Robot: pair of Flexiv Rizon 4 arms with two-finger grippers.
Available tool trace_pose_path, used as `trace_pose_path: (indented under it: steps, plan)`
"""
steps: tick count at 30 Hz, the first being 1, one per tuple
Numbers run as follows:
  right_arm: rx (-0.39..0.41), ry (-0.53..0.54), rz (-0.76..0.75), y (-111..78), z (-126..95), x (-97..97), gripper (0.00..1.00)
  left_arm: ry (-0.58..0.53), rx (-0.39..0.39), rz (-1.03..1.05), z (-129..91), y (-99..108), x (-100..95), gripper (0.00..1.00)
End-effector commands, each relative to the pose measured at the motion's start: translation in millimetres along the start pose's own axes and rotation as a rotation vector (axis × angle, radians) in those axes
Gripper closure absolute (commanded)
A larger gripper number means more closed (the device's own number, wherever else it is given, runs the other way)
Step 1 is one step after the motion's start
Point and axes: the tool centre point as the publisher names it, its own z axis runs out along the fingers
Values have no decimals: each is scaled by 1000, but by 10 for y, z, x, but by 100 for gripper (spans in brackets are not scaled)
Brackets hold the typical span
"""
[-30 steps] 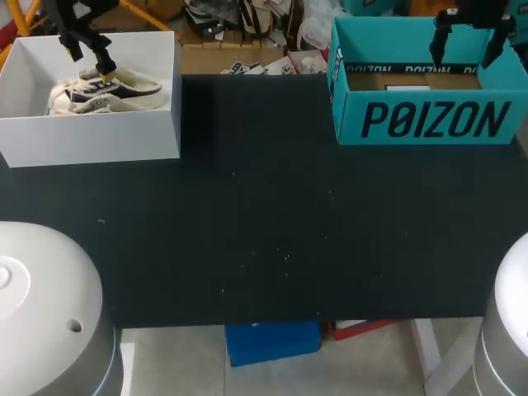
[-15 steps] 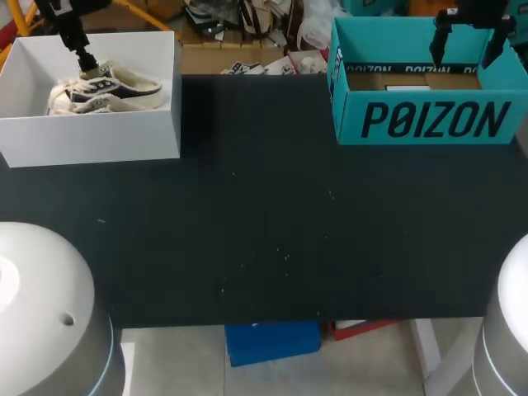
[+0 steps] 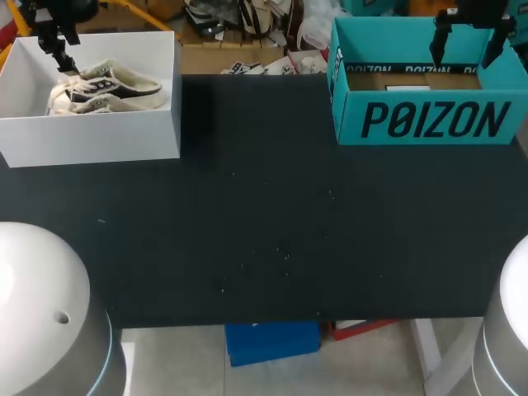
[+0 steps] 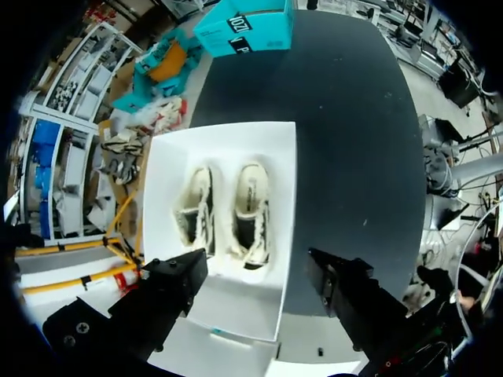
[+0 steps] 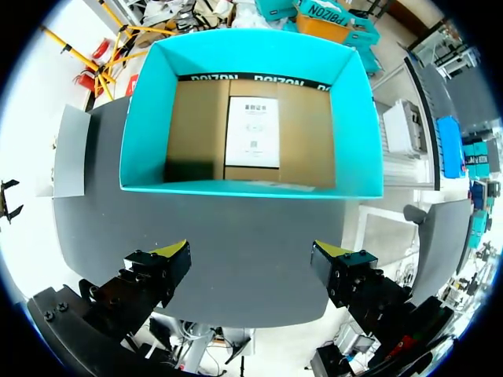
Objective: Take the shoe out of the shoebox, open the shoe tongue, remove and reinsert the insole, then place the shoe into the shoebox
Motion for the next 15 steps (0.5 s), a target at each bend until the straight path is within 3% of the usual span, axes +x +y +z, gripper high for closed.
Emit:
trace_pose_path:
  steps: [1,6,15]
  plan:
    - [0,0,0,-1,-4,1,0,39,-13,-12,137,-17,-218,20]
    - [0,0,0,-1,-4,1,0,55,-41,-15,325,10,-350,15]
    - [0,0,0,-1,-4,1,0,105,-70,-28,711,46,-581,16]
